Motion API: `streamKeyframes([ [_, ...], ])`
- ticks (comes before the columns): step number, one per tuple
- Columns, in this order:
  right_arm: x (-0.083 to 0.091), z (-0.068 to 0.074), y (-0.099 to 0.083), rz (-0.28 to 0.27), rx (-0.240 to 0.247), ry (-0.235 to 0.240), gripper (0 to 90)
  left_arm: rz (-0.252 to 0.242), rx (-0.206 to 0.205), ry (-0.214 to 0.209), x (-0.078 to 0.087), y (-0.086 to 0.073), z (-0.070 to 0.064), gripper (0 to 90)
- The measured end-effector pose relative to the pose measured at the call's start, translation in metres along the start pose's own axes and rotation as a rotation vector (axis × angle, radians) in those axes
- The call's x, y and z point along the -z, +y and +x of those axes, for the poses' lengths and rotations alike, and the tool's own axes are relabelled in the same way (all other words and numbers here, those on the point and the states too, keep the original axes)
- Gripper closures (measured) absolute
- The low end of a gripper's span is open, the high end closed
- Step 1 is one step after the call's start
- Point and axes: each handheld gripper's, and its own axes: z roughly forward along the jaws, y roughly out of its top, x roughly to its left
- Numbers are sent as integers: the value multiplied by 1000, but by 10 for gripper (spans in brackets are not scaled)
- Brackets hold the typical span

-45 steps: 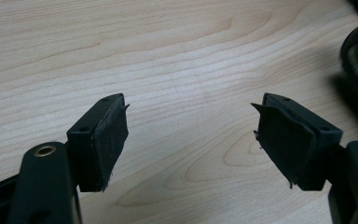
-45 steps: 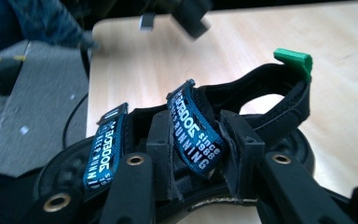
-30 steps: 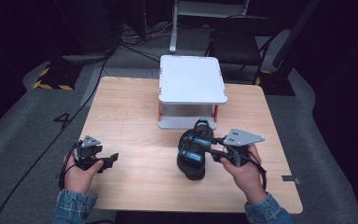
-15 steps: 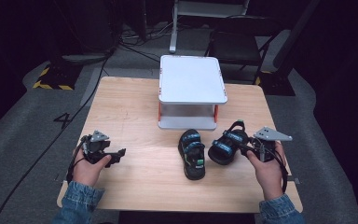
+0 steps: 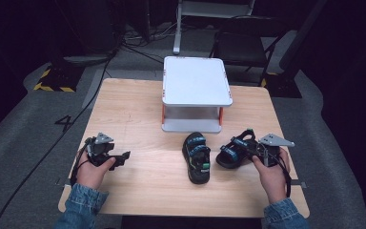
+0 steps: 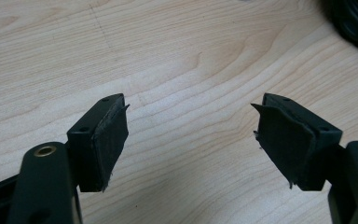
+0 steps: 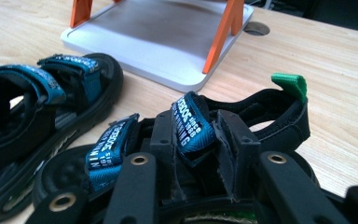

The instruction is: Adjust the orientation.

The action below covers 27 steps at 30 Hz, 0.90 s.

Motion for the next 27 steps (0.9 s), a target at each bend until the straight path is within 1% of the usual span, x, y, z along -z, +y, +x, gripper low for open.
streamKeyframes([
  [2,2,-2,0,15,-8,22,680,1,4,-6,-1,0,-2,249],
  [3,4,-3,1,16,-16,34,679,0,-2,-5,-1,1,-2,249],
  [4,6,-4,2,10,-23,47,679,-1,-4,-6,-1,1,-2,249],
  [5,9,-6,3,-13,-31,57,702,-1,-5,-6,-1,1,-2,249],
  [6,12,-8,5,-30,-25,36,685,1,-4,-5,-1,1,-2,249],
  [7,16,-11,7,-44,-14,6,675,0,-3,-2,0,0,-2,249],
  [8,17,-13,8,-52,-17,-6,659,2,0,-2,0,0,-1,249],
  [9,19,-18,8,-68,-13,-34,617,2,1,-1,1,-1,-1,249],
  [10,20,-21,7,-71,-7,-62,581,2,-2,1,1,-2,-1,249],
  [11,20,-25,6,-68,-1,-95,542,2,5,1,2,-3,-1,249],
  [12,19,-28,5,-60,-4,-110,481,2,3,3,3,-4,0,248],
  [13,16,-32,4,-41,-21,-96,420,1,8,7,4,-5,0,248],
  [14,11,-35,2,-7,-50,-71,393,1,6,10,5,-5,1,248],
  [15,9,-35,1,-3,-64,-68,402,2,13,9,5,-6,1,249],
  [16,6,-36,0,-10,-62,-82,425,1,13,9,6,-7,1,248],
  [18,1,-37,-1,19,-28,-95,579,5,7,13,6,-8,1,249],
  [19,0,-38,-2,32,-16,-94,638,6,8,12,6,-8,1,249],
  [20,0,-38,-2,42,-9,-102,734,7,3,10,6,-8,1,248],
  [21,3,-38,-2,51,9,-129,805,6,5,10,6,-8,0,248],
  [22,6,-38,-1,51,1,-134,826,7,6,8,6,-8,0,248],
  [24,14,-39,1,62,-44,-104,853,7,6,8,5,-7,0,248],
  [25,20,-39,3,73,-66,-94,858,5,9,8,5,-7,0,248],
  [26,24,-39,5,86,-77,-82,858,4,8,7,4,-6,1,249],
  [27,28,-38,6,113,-83,-64,858,3,10,4,3,-5,0,249],
])
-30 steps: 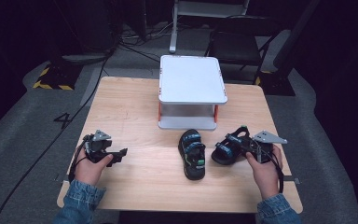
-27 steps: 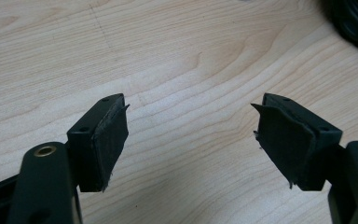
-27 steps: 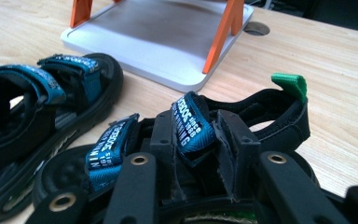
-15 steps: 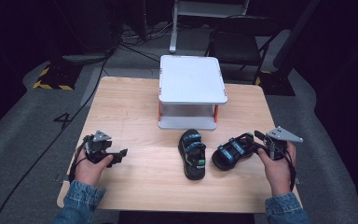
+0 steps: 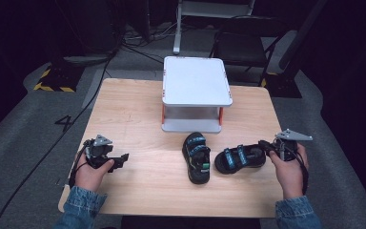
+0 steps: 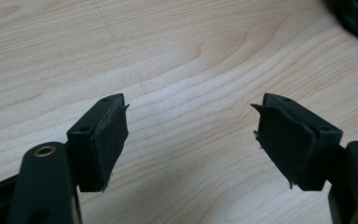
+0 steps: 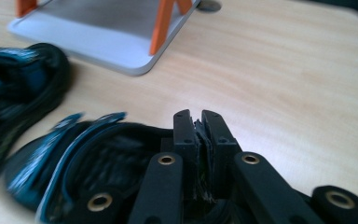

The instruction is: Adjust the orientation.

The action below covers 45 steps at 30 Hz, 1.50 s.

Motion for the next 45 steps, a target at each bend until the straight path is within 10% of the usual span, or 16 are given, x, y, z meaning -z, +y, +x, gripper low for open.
streamKeyframes([
  [9,31,16,-4,272,2,252,864,4,-35,-25,-12,13,-10,249],
  [12,26,27,-9,355,38,401,865,8,-42,-34,-16,15,-13,249],
  [16,12,40,-13,400,77,486,863,11,-50,-37,-17,16,-13,248],
  [21,19,41,-8,374,125,431,717,10,-41,-30,-15,15,-10,249],
  [28,14,37,-4,233,251,191,416,16,-45,-34,-17,14,-13,248],
  [34,-20,42,-10,191,369,202,453,19,-44,-29,-15,11,-12,248],
  [36,-24,45,-8,168,401,198,592,19,-33,-26,-13,8,-11,248],
  [45,-31,55,6,77,413,208,746,17,-6,6,2,-8,-4,248],
])
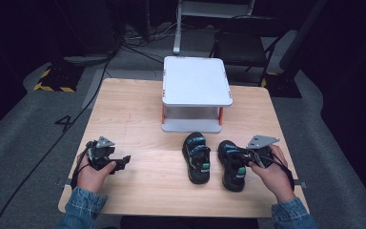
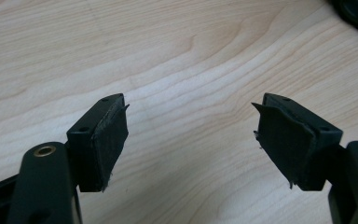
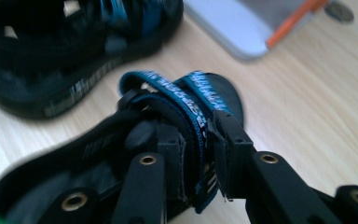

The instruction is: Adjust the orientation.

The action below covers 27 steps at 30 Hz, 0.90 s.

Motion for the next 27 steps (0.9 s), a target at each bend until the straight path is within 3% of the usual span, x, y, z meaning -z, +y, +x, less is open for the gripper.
streamKeyframes([
  [4,-15,5,13,-31,52,-1,742,-1,15,13,7,-8,3,249],
  [9,-33,14,28,-43,93,37,742,2,29,28,13,-16,6,249],
  [13,-34,14,32,-66,108,-25,739,0,46,38,18,-21,8,250],
  [17,-38,12,30,-66,91,-49,736,-2,43,41,19,-22,8,250],
  [20,-41,15,28,-63,78,-13,724,-2,41,40,20,-21,8,249],
  [22,-41,16,27,-64,67,-19,702,-1,44,34,19,-21,7,249],
  [24,-42,16,25,-64,23,1,640,-1,37,39,17,-19,8,249],
  [27,-39,16,24,-83,-1,-15,515,-5,32,31,15,-16,8,249],
])
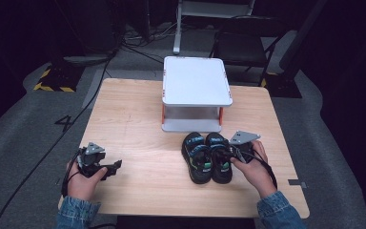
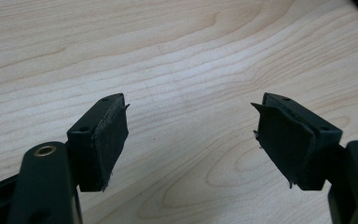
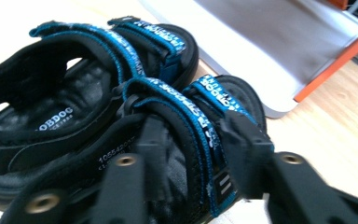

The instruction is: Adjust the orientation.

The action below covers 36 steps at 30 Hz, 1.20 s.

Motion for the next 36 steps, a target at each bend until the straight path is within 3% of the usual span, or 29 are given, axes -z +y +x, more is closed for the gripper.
streamKeyframes([
  [3,7,-1,0,-6,-32,-21,395,-10,5,0,-1,3,2,248],
  [6,16,1,-1,-17,-65,-23,341,-22,15,7,-2,6,5,249],
  [9,26,7,0,-84,-126,-70,221,-21,18,1,-4,8,5,248],
  [12,33,14,2,-114,-160,-85,249,-27,23,0,-7,10,5,248],
  [13,34,19,4,-120,-174,-87,344,-29,27,3,-7,10,6,248],
  [14,33,22,5,-141,-225,-102,399,-36,38,9,-7,11,6,248],
  [15,34,25,5,-148,-270,-86,423,-40,36,11,-7,12,7,248],
  [21,25,41,6,-64,-337,-49,452,-45,40,9,-10,16,5,248],
  [27,5,49,3,-19,-472,-13,420,-39,35,11,-13,17,4,247],
  [31,-6,54,2,-17,-512,-4,419,-40,34,5,-15,19,3,247],
  [36,-11,57,4,7,-523,-4,424,-29,15,-5,-21,23,-1,247],
])
